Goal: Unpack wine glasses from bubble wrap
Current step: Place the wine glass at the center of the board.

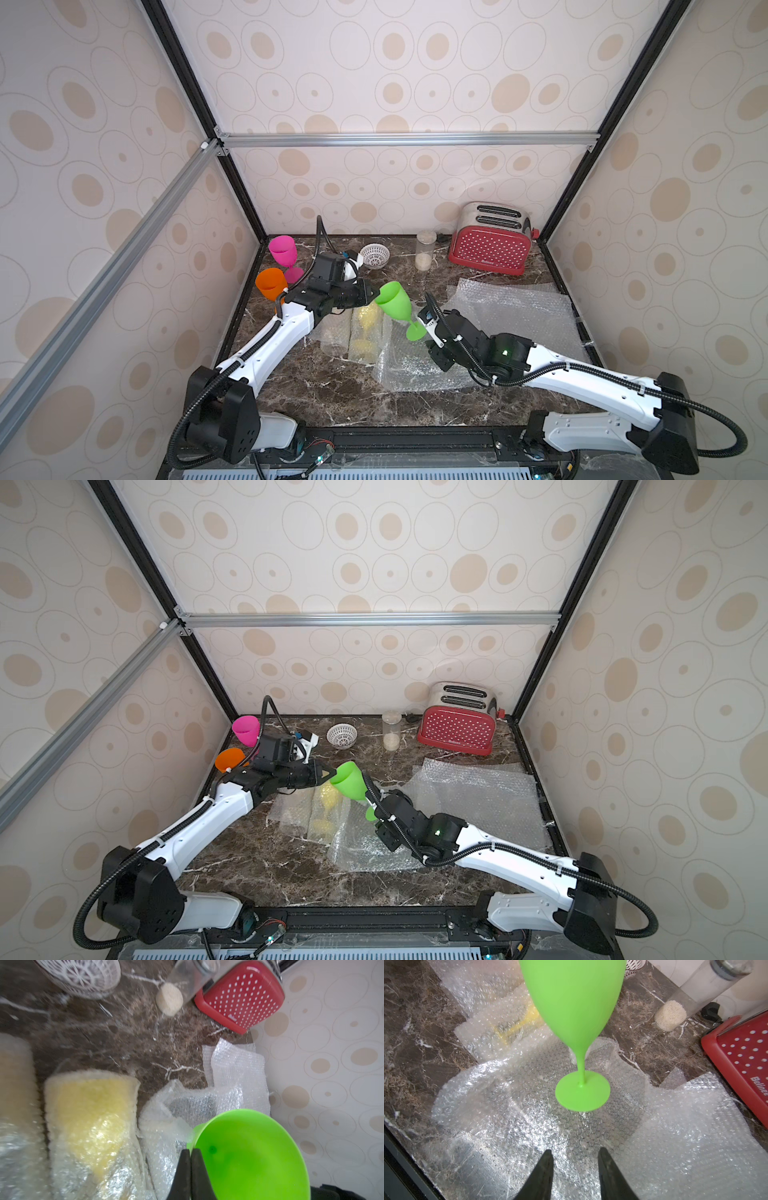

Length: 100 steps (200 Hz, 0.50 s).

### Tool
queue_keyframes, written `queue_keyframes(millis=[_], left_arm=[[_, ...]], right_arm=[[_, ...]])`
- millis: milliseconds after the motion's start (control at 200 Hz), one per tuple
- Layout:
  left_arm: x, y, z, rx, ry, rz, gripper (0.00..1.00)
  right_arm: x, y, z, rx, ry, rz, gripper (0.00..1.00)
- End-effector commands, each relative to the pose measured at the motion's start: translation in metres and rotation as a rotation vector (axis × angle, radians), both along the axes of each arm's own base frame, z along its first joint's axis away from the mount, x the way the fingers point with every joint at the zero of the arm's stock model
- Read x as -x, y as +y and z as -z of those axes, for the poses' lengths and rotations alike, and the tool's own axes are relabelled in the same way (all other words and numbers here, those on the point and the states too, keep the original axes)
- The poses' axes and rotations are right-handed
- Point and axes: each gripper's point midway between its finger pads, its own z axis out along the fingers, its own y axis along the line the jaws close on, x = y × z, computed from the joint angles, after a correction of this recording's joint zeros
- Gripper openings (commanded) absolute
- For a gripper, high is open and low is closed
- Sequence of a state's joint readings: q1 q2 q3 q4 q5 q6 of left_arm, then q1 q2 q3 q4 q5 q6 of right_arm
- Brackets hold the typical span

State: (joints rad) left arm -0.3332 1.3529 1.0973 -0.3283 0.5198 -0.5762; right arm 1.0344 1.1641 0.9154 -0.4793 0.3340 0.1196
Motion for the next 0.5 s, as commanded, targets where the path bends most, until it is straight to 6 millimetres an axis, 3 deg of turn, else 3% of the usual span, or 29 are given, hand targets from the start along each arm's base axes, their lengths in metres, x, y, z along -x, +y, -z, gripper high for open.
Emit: queue_keyframes(millis=[0, 315, 495], left_arm=[[-0.022, 0.03, -0.049, -0.073, -0.148, -0.099, 0.0], [-0.083, 0.121, -0.102, -0.384, -0.258, -0.379, 0.0], [-0.116, 0.162, -0.104, -0.54, -0.265, -0.488, 0.0]], right_arm=[[-0.002, -0.009, -0.001, -0.001, -0.011, 0.036, 0.38], [-0.004, -0.016, 0.006, -0.029, 0.019, 0.068, 0.38], [-0.006, -0.021, 0.011, -0.039, 0.037, 0.084, 0.38]])
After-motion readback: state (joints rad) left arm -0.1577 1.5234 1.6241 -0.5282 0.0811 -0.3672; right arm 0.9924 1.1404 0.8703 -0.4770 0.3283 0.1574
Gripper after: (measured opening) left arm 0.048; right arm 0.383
